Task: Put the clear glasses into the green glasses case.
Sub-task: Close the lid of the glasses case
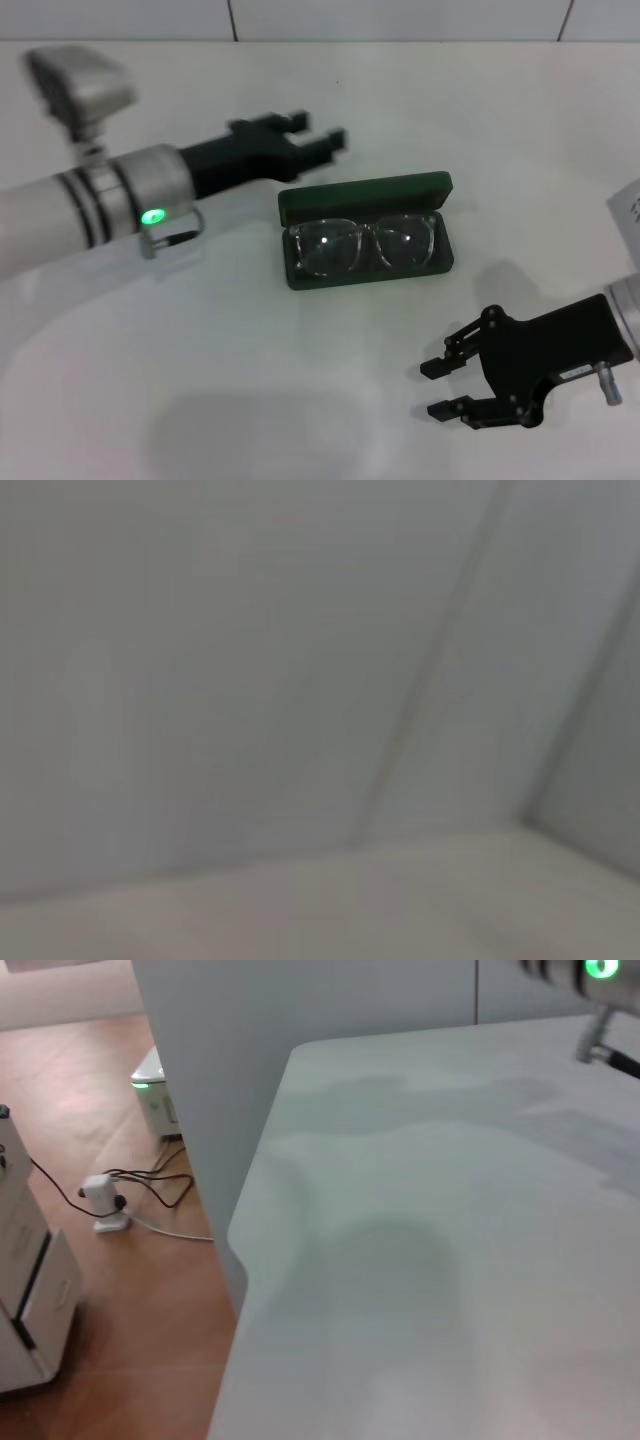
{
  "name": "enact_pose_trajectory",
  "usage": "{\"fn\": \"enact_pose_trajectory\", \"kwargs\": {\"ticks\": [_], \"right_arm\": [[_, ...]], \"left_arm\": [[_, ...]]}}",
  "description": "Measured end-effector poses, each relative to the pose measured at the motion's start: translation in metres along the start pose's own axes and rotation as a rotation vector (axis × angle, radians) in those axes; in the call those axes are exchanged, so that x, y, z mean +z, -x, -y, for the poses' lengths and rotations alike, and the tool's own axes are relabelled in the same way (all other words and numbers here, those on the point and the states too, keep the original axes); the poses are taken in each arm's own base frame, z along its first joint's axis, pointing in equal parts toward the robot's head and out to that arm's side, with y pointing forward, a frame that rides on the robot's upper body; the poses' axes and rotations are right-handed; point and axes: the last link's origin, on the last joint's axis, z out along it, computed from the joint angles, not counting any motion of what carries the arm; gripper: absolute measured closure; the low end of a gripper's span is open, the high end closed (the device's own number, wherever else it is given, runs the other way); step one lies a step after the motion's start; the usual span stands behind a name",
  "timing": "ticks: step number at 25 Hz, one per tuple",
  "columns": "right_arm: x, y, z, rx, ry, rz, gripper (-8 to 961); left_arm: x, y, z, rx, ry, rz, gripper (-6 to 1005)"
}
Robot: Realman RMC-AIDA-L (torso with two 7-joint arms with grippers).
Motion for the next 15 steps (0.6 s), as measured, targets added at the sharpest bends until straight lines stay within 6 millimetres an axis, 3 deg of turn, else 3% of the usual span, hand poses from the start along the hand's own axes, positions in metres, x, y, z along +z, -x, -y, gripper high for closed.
{"fn": "enact_pose_trajectory", "kwargs": {"ticks": [5, 15], "right_arm": [[0.005, -0.005, 0.003, 0.017, 0.003, -0.004, 550], [0.008, -0.009, 0.007, 0.025, -0.015, -0.018, 541]], "left_arm": [[0.022, -0.003, -0.012, 0.027, 0.034, 0.088, 330], [0.013, 0.009, -0.012, 0.002, 0.027, 0.100, 330]]}}
